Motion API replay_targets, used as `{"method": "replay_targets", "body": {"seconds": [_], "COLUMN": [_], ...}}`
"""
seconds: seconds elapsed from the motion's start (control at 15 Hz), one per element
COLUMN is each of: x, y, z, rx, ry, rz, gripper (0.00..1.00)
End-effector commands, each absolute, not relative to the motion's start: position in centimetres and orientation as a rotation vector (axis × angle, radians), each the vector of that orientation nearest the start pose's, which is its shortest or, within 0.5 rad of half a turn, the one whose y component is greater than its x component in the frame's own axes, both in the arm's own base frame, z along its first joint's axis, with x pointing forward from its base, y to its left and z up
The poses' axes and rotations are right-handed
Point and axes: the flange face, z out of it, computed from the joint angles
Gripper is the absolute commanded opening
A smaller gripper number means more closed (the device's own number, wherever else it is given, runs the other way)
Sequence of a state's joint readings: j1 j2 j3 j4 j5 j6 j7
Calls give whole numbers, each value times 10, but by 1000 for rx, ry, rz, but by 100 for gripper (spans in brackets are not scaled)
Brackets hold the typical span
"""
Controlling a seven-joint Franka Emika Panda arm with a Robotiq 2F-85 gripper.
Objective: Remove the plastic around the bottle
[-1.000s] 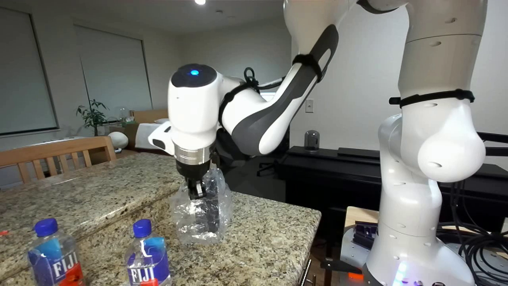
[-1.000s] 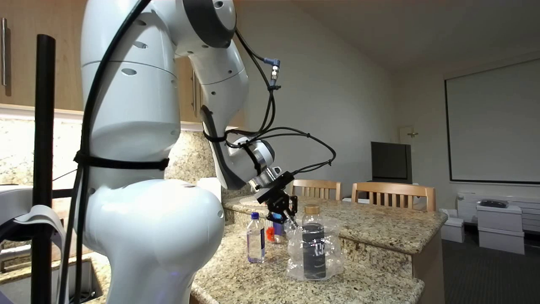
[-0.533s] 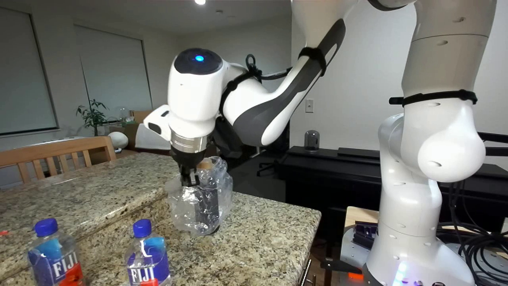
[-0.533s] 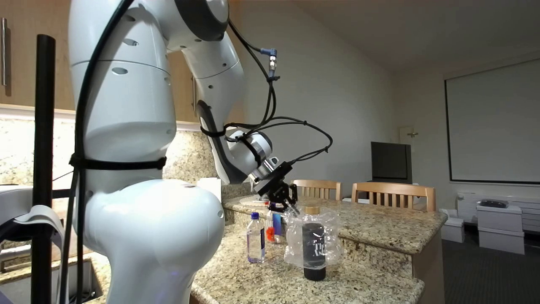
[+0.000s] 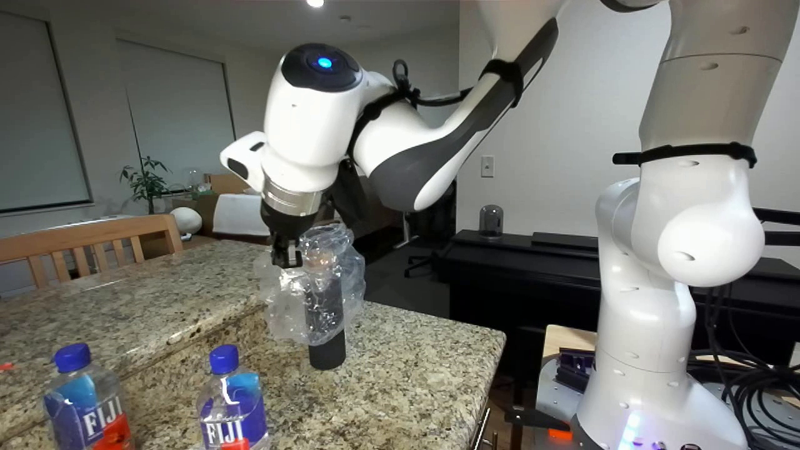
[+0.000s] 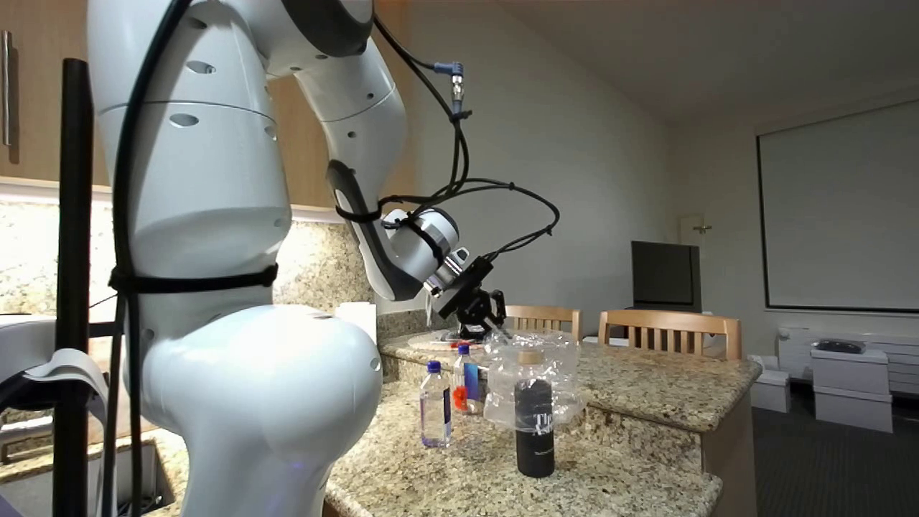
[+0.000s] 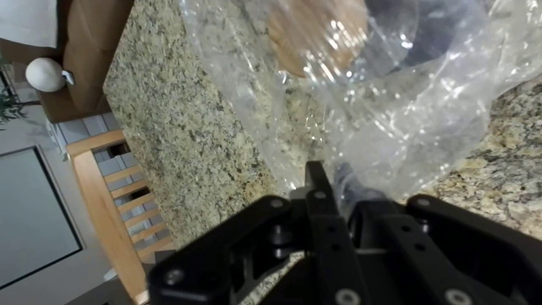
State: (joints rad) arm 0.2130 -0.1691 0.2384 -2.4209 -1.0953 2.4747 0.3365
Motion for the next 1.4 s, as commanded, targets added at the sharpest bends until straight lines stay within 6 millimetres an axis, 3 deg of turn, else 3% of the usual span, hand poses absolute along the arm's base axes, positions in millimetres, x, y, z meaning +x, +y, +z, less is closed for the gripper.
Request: {"method": "replay_targets", "body": {"seconds": [0.0,0.8,1.33], "x": [442,483,502], "y": [212,205,203], "z": [412,474,501], "rx": [2126,2178,2302], "ry": [1013,807,725], "rz": [665,849,882], "gripper": [11,11,10]}}
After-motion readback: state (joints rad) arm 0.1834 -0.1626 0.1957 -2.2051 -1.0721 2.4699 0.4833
